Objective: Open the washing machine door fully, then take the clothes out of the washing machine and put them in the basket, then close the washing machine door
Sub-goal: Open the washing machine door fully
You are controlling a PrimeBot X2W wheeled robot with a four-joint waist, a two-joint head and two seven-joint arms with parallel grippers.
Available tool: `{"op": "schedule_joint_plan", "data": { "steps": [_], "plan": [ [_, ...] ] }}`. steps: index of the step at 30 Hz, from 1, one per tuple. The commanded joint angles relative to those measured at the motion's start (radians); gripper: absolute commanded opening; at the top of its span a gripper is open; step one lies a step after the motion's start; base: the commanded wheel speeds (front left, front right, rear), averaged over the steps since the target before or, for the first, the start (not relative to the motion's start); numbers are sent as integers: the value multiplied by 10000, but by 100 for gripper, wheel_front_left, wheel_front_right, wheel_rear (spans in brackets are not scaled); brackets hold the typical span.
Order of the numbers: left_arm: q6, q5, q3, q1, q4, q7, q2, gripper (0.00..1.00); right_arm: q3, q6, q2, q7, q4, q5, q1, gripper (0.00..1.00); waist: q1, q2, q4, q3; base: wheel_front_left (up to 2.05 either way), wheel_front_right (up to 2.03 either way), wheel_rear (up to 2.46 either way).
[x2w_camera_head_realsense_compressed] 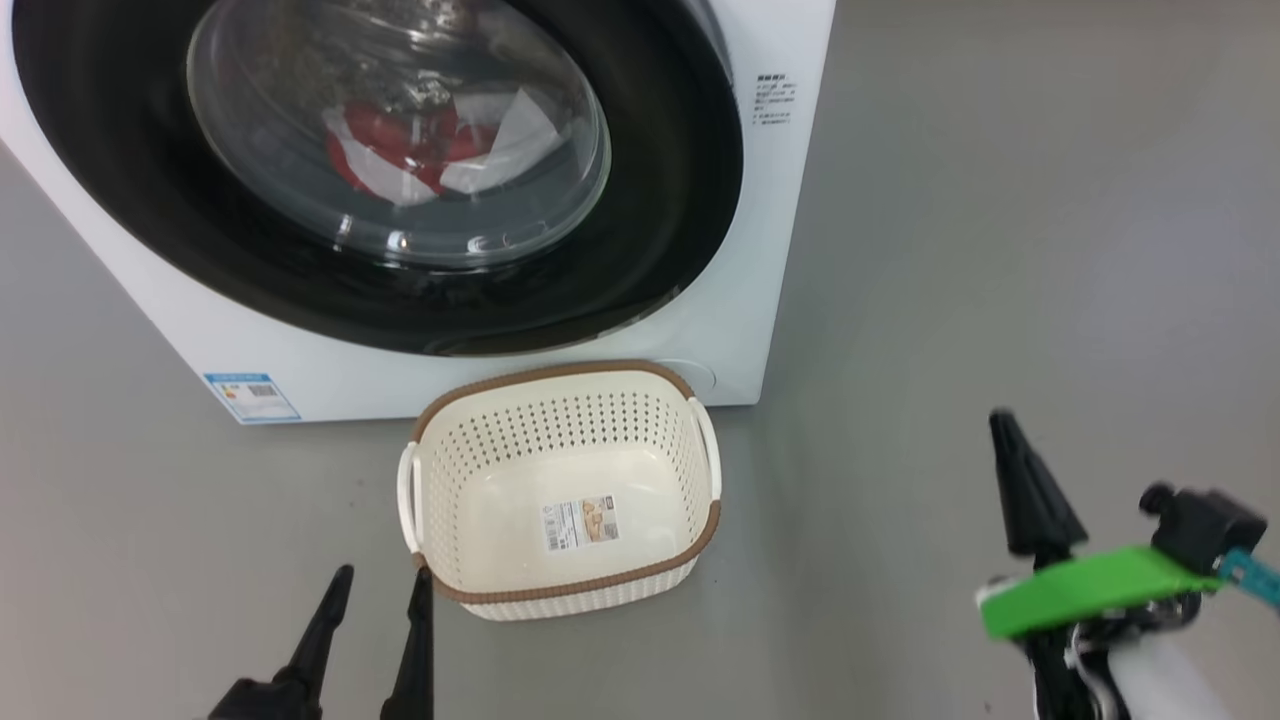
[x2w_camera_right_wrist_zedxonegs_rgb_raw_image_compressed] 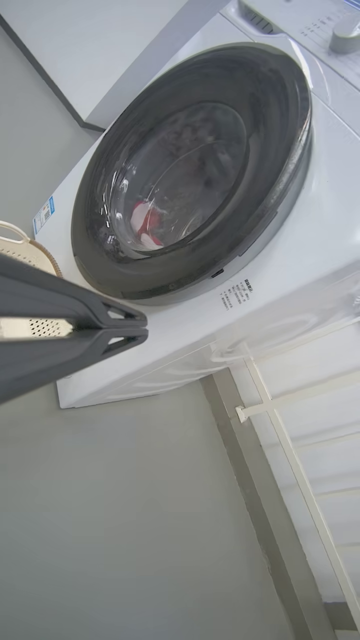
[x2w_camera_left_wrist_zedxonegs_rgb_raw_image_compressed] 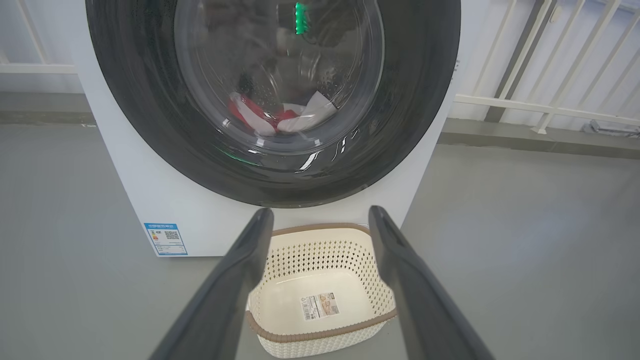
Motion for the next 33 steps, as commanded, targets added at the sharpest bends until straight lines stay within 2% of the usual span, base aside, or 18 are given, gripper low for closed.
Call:
{"op": "schedule_joint_plan", "data": {
  "steps": [1,6,13,17,24,30,33],
  "plan": [
    [14,-33,218,-450,-293,-122,91,100,248,-9,-52,-91,-312,556,-694,0,0,0,153,269,0,0,0],
    [33,-109,-71,-787,-328,-122,91,100,373,-9,-145,-92,-442,2570,-1942,0,0,0,451,758,0,0,0],
    [88,-285,-491,-1234,-325,-122,91,100,1208,-9,-1064,21,-934,5824,-3495,0,0,0,918,1425,0,0,0],
    [128,-410,-704,-1472,-342,-122,91,100,1362,-9,-1680,389,-1274,7243,-4288,0,0,0,1163,1830,0,0,0],
    [240,-659,-1073,-1918,-387,-122,91,100,1277,-9,-2404,2056,-1380,9289,-5552,0,0,0,1578,2556,0,0,0],
    [356,-864,-1390,-2227,-427,-122,91,100,1008,-9,-2737,3878,-936,10328,-6642,0,0,0,1886,3145,0,0,0],
    [379,-925,-1491,-2335,-436,-122,91,100,897,-9,-2825,4382,-690,10504,-6982,0,0,0,1991,3321,0,0,0]
  ]
}}
